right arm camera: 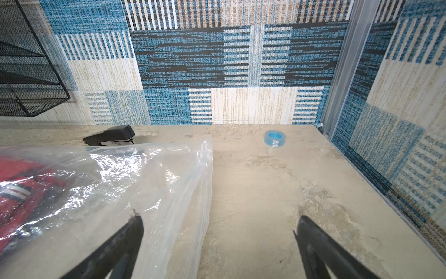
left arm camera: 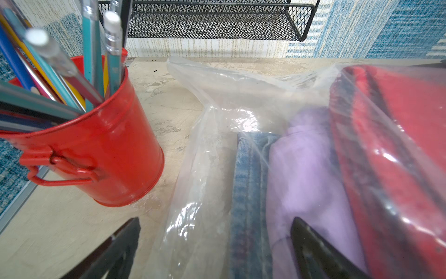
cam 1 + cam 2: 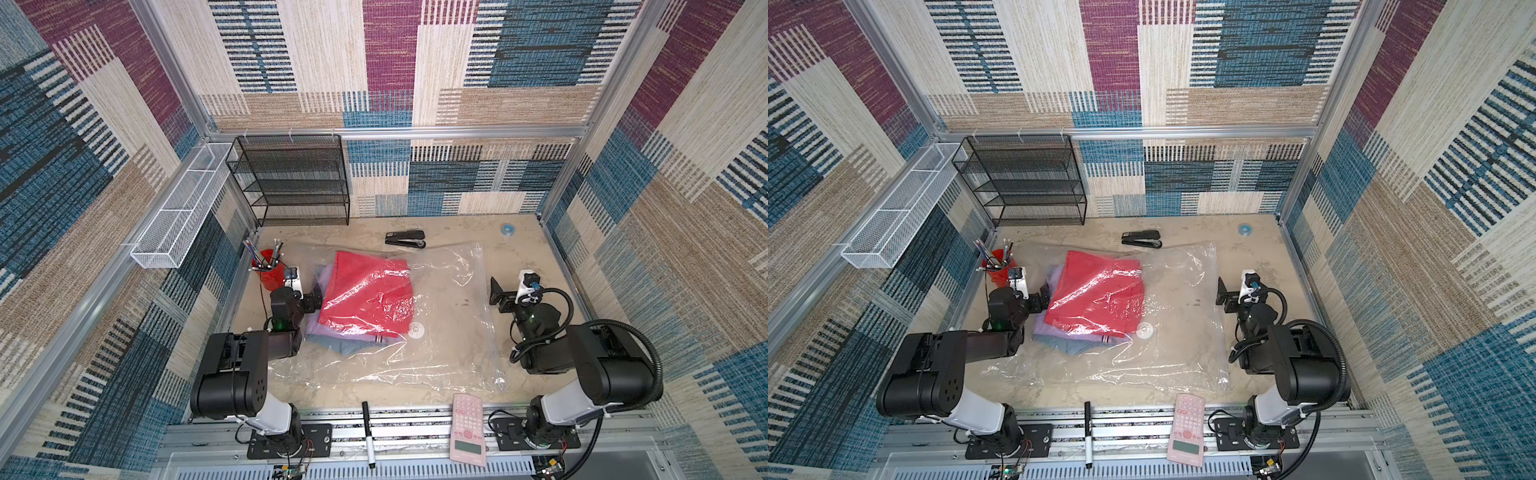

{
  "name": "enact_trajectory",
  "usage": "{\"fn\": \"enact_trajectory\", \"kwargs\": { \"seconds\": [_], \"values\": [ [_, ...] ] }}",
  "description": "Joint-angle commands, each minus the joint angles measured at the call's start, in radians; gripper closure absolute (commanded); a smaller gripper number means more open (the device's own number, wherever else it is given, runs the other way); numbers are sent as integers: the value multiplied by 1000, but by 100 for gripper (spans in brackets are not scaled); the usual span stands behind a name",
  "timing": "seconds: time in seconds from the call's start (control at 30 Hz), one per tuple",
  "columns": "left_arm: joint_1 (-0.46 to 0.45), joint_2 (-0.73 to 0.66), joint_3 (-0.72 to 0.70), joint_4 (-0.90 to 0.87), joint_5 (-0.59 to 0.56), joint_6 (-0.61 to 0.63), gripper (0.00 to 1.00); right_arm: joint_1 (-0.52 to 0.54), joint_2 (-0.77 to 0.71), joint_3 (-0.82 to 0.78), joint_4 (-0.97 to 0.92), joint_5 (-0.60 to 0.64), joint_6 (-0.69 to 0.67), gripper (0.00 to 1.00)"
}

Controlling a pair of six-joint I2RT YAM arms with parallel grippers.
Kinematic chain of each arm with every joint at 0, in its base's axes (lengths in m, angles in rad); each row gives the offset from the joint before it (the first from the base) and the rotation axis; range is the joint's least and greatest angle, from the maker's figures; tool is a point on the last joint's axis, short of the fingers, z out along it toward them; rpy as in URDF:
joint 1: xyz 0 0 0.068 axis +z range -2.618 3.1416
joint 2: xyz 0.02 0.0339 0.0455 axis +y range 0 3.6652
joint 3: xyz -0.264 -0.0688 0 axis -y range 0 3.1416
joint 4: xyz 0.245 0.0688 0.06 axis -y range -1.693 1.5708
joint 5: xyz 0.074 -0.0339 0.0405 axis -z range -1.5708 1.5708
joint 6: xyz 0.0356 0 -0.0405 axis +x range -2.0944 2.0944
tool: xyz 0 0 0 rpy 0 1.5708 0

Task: Take the trousers out of the vacuum bag
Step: Open the vacuum bag at the center of the board.

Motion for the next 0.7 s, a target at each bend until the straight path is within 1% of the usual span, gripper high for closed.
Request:
{"fn": "enact_trajectory", "kwargs": {
  "seconds": [0.0, 0.57, 0.67],
  "values": [
    [0, -2, 1, 4, 10, -7, 1, 0, 1, 5, 16, -7, -7, 1],
    [1, -2, 1, 3, 12, -5, 1, 3, 1, 5, 16, -4, -7, 1],
    [0, -1, 5, -1, 11, -5, 1, 3, 1, 2, 21, 24, 3, 1]
  ]
}}
